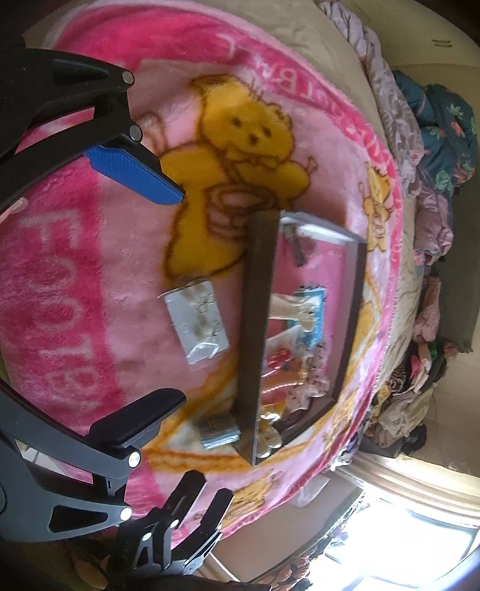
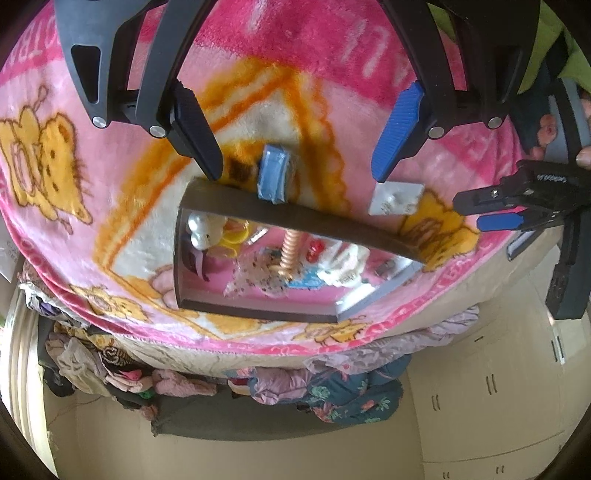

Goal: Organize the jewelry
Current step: 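Grasp the bagged bow stud earrings with the left tool while the right tool grasps the blue clip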

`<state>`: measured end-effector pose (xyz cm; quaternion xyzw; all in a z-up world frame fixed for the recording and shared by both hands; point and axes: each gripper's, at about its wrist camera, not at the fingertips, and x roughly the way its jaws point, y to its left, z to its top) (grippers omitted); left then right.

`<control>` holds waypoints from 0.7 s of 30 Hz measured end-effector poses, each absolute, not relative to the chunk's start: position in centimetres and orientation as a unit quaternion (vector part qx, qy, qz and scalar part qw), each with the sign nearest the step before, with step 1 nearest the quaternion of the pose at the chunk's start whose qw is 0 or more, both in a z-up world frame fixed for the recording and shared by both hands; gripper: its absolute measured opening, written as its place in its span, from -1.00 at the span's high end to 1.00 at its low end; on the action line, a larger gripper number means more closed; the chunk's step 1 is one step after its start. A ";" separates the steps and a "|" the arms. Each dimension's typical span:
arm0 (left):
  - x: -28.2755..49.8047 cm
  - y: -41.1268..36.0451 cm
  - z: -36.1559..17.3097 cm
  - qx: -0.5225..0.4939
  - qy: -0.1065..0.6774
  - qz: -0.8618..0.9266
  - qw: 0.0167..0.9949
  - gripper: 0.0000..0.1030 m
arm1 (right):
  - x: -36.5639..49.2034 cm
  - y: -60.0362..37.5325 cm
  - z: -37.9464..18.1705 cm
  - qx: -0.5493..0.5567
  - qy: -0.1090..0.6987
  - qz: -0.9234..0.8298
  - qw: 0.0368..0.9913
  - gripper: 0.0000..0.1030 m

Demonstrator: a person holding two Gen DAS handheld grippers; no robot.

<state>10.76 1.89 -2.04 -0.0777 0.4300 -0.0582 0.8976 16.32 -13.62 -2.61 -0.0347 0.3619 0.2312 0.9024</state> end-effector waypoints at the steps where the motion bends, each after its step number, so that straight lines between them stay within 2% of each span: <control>1: 10.9 1.7 -2.3 -0.078 0.434 -0.059 0.896 -0.77 | 16.5 -13.6 -2.9 -0.034 0.365 0.230 0.902 -0.55; 3: 11.1 1.4 -2.9 -0.079 0.441 -0.063 0.892 -0.77 | 17.1 -13.6 -3.8 -0.033 0.373 0.227 0.899 -0.52; 8: 12.4 0.5 -4.7 -0.083 0.460 -0.067 0.881 -0.77 | 18.9 -13.3 -5.8 -0.027 0.396 0.229 0.889 -0.28; 11: 13.4 0.5 -5.6 -0.097 0.471 -0.069 0.874 -0.76 | 20.1 -12.9 -6.9 -0.024 0.408 0.237 0.882 -0.08; 16: 15.0 -0.1 -6.2 -0.109 0.478 -0.062 0.869 -0.76 | 21.5 -12.9 -8.0 -0.019 0.419 0.237 0.876 0.43; 17: 15.3 -0.2 -6.3 -0.108 0.478 -0.060 0.870 -0.73 | 21.5 -13.1 -8.0 -0.017 0.418 0.237 0.877 0.43; 20: 16.1 -0.7 -6.6 -0.099 0.479 -0.048 0.871 -0.50 | 21.3 -13.5 -7.8 -0.016 0.415 0.240 0.878 0.47; 21: 16.3 -0.8 -6.7 -0.092 0.478 -0.042 0.872 -0.35 | 21.2 -13.6 -7.7 -0.016 0.414 0.241 0.878 0.49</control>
